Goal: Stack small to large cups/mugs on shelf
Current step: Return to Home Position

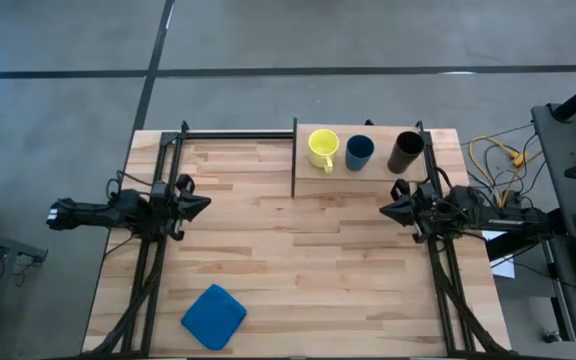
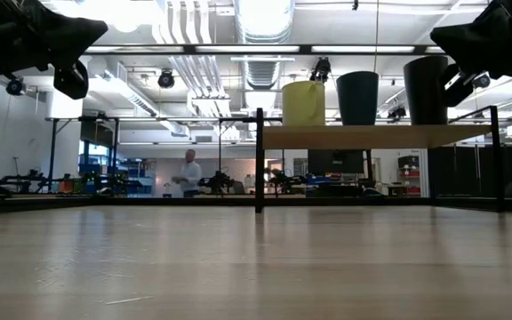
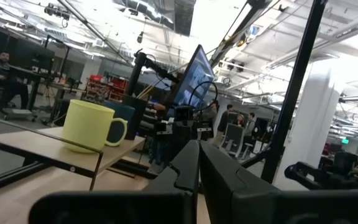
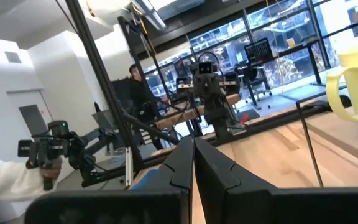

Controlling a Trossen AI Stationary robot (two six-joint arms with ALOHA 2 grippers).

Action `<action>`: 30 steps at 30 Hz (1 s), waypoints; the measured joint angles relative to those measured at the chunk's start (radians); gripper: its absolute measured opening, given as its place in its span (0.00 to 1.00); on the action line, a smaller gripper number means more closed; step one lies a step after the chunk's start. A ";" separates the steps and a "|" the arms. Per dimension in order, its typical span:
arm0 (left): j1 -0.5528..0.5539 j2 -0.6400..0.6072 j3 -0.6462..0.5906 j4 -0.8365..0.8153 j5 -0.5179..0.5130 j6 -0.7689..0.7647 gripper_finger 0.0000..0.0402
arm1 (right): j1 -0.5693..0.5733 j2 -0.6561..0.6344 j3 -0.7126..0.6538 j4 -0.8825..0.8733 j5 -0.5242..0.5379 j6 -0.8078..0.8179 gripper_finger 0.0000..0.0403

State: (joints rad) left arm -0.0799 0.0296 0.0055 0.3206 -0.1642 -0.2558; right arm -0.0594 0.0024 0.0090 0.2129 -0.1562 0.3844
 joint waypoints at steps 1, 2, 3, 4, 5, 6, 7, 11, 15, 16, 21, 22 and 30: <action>0.000 0.000 0.000 0.000 0.000 0.000 0.00 | 0.000 0.000 0.000 0.001 0.000 0.012 0.02; 0.000 0.001 0.000 0.000 0.000 0.000 0.00 | 0.000 0.000 0.000 0.001 0.000 0.014 0.02; 0.000 0.003 0.000 0.000 0.000 0.000 0.00 | 0.000 0.000 0.000 0.002 0.000 0.014 0.02; 0.000 0.003 0.000 0.000 0.000 0.000 0.00 | 0.000 0.000 0.000 0.001 0.000 0.016 0.02; 0.000 0.002 0.000 0.000 0.000 0.000 0.00 | 0.000 0.000 0.000 0.001 0.000 0.016 0.02; 0.000 0.002 0.000 0.000 0.000 0.000 0.00 | 0.000 0.000 0.000 0.001 0.000 0.016 0.02; 0.000 0.003 0.000 0.000 0.000 0.000 0.00 | 0.000 0.000 0.000 0.001 0.000 0.016 0.02; 0.000 0.006 -0.001 0.004 0.000 0.000 0.00 | 0.000 0.000 0.000 0.001 0.000 0.016 0.02; 0.000 0.008 -0.001 0.005 0.000 0.001 0.00 | 0.000 0.000 0.000 0.001 0.000 0.016 0.02; 0.000 0.009 -0.001 0.005 0.000 0.001 0.00 | 0.000 0.000 0.000 0.001 0.000 0.016 0.02; 0.000 0.009 -0.001 0.005 0.000 0.001 0.00 | 0.000 0.000 0.000 0.001 0.000 0.016 0.02; 0.000 0.009 -0.001 0.007 0.000 0.001 0.00 | 0.000 0.000 0.000 0.001 0.000 0.016 0.02; 0.000 0.015 -0.001 0.000 0.000 0.059 0.00 | 0.000 0.000 0.000 0.001 0.000 0.016 0.02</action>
State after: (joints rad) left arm -0.0799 0.0443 0.0044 0.3210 -0.1642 -0.1967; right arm -0.0597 0.0029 0.0090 0.2142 -0.1558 0.4000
